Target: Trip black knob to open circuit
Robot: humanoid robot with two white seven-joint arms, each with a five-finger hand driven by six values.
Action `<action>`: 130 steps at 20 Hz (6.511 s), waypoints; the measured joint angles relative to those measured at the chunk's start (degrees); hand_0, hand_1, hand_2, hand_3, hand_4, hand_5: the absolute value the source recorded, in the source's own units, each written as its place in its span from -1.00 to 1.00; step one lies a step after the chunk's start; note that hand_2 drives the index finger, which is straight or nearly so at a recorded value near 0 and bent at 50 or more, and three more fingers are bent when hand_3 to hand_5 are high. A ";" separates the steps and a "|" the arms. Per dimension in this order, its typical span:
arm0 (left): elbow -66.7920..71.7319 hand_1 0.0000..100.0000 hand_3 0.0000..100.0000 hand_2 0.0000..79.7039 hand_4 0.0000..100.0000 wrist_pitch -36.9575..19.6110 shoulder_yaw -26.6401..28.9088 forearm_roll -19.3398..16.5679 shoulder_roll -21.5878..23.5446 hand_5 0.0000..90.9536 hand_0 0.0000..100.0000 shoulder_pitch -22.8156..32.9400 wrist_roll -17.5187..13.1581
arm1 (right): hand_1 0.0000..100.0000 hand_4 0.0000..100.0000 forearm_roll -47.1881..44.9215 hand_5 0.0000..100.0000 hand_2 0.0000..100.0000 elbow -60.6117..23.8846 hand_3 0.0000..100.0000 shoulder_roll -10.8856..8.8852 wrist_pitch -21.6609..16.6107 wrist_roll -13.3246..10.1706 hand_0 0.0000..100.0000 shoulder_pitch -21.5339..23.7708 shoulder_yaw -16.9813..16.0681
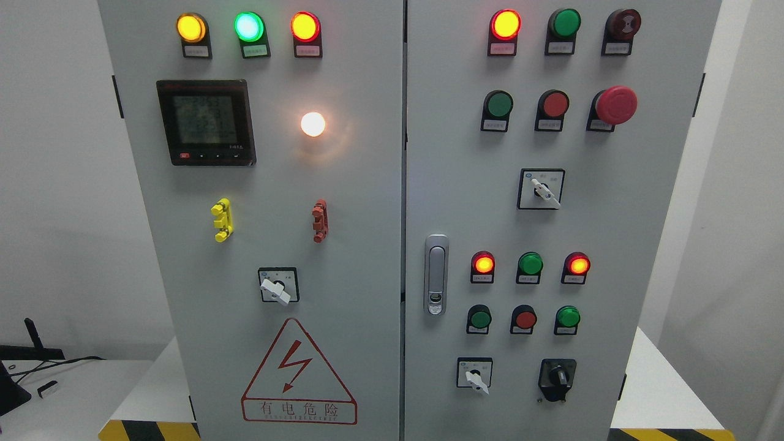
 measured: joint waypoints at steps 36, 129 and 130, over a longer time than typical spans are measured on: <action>0.00 -0.22 -1.00 -1.00 -1.00 -0.04 0.00 0.00 0.02 -1.00 -0.76 0.00 0.00 | -0.45 0.12 4.78 0.24 -0.61 -34.50 0.17 2.45 -39.21 -8.13 -0.31 19.41 3.16; 0.00 -0.22 -1.00 -1.00 -1.00 -0.04 0.00 0.00 -0.01 -1.00 -0.76 0.01 0.00 | 0.50 0.90 19.39 1.00 -0.21 -84.42 0.67 4.43 10.10 -18.07 -0.08 -15.49 6.04; 0.00 -0.22 -1.00 -1.00 -1.00 -0.04 0.00 0.00 -0.01 -1.00 -0.76 0.01 0.00 | 0.51 0.90 19.37 1.00 -0.21 -84.24 0.67 4.44 10.10 -18.00 -0.08 -15.81 6.14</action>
